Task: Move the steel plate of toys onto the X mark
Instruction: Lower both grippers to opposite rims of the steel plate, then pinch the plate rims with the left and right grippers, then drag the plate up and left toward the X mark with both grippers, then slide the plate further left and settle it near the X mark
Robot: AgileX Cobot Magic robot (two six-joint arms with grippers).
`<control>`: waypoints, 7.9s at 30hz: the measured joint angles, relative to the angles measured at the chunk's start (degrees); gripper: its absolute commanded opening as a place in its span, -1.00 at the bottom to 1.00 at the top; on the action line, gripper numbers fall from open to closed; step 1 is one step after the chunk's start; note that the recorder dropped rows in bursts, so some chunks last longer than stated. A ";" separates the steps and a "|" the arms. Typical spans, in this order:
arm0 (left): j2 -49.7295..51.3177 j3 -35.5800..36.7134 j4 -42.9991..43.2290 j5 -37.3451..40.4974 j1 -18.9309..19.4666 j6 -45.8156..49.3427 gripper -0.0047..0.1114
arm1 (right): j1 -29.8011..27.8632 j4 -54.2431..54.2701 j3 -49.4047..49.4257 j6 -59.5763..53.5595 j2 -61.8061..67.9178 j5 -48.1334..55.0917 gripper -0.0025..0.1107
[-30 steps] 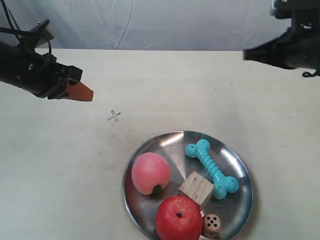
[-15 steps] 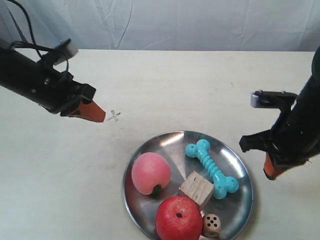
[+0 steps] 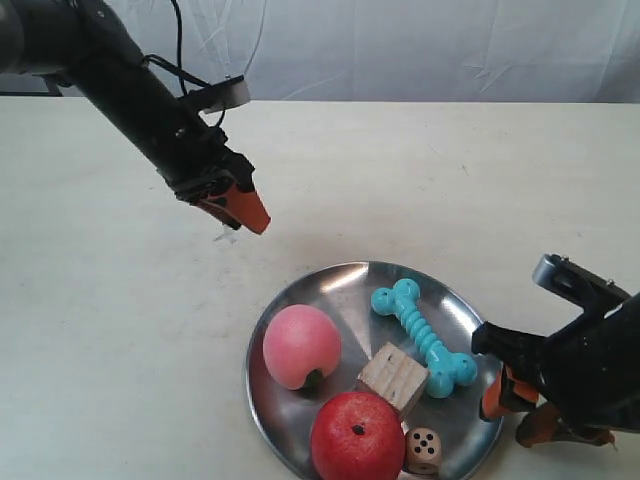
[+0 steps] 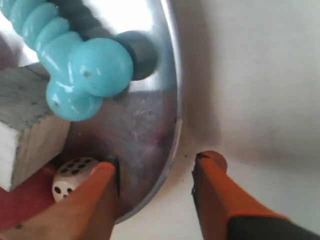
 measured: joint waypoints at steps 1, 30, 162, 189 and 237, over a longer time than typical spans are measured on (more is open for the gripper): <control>0.95 -1.21 0.19 0.25 -0.10 0.00 -0.02 | 0.00 1.14 0.79 0.00 0.00 -0.55 -0.22; 16.56 -14.09 7.60 0.76 -9.76 -0.16 -0.02 | 10.45 23.91 7.68 -8.91 -0.11 -13.74 -0.22; 16.68 -14.74 15.12 -0.25 -14.35 -12.40 -0.92 | 18.50 34.91 11.00 -10.93 -0.43 -29.40 -0.97; 15.37 -14.25 19.28 -1.64 -13.33 -12.69 -0.92 | 18.40 35.50 6.19 -11.80 -0.28 -21.48 -0.97; 13.61 -16.76 46.32 -1.84 3.10 -22.86 -0.91 | 17.60 2.51 -55.74 -4.45 43.54 -6.84 -0.97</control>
